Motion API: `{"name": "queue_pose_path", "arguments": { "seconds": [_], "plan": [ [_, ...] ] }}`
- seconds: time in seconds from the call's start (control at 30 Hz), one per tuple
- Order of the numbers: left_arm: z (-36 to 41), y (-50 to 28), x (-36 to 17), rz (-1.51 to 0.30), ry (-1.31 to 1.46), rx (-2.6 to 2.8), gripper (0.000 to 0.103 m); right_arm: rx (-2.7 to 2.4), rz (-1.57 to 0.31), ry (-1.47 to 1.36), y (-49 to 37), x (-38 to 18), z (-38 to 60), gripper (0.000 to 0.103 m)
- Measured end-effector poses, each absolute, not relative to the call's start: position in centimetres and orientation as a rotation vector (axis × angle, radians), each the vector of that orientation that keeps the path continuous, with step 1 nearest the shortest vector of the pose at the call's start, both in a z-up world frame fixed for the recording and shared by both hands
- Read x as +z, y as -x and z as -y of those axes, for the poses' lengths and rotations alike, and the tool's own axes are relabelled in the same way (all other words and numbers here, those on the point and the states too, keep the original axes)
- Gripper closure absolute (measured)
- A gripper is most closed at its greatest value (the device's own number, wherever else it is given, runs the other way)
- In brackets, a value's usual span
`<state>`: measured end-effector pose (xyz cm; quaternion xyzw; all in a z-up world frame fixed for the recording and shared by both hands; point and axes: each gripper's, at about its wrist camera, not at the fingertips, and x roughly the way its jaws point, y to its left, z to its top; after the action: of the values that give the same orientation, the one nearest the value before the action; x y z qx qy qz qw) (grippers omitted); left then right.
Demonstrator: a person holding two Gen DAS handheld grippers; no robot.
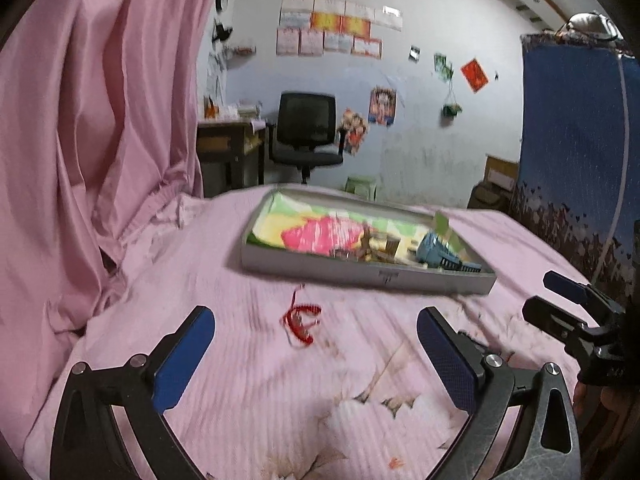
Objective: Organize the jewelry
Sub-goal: 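Move the left tool to the red bracelet while the right tool approaches the black hair tie, then grasp the red beaded bracelet with the left tool while the right tool grasps the black beaded hair tie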
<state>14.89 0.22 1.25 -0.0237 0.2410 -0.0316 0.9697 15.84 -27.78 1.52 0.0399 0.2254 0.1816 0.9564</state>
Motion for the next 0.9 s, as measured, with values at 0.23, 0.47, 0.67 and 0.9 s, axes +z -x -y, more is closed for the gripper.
{"name": "queue_pose_path", "arguments": {
  "seconds": [0.23,0.47,0.67,0.9],
  "plan": [
    [-0.5,-17.6,-0.4,-0.636,0.065,-0.073,0.001,0.413,-0.595,-0.132,-17.7,-1.0,27.9,0.013],
    [-1.2,-19.5,-1.8,-0.730,0.093,-0.068,0.001,0.464,-0.690,-0.124,-19.0,-3.0,26.7,0.042],
    [-1.5,-21.0,-1.9,-0.750,0.106,-0.054,0.010,0.425,-0.771,-0.140,-19.9,-4.4,26.6,0.047],
    [-1.8,-22.9,-2.5,-0.791,0.139,-0.062,0.037,0.407,-0.833,-0.159,-19.9,-5.4,26.4,0.068]
  ]
}}
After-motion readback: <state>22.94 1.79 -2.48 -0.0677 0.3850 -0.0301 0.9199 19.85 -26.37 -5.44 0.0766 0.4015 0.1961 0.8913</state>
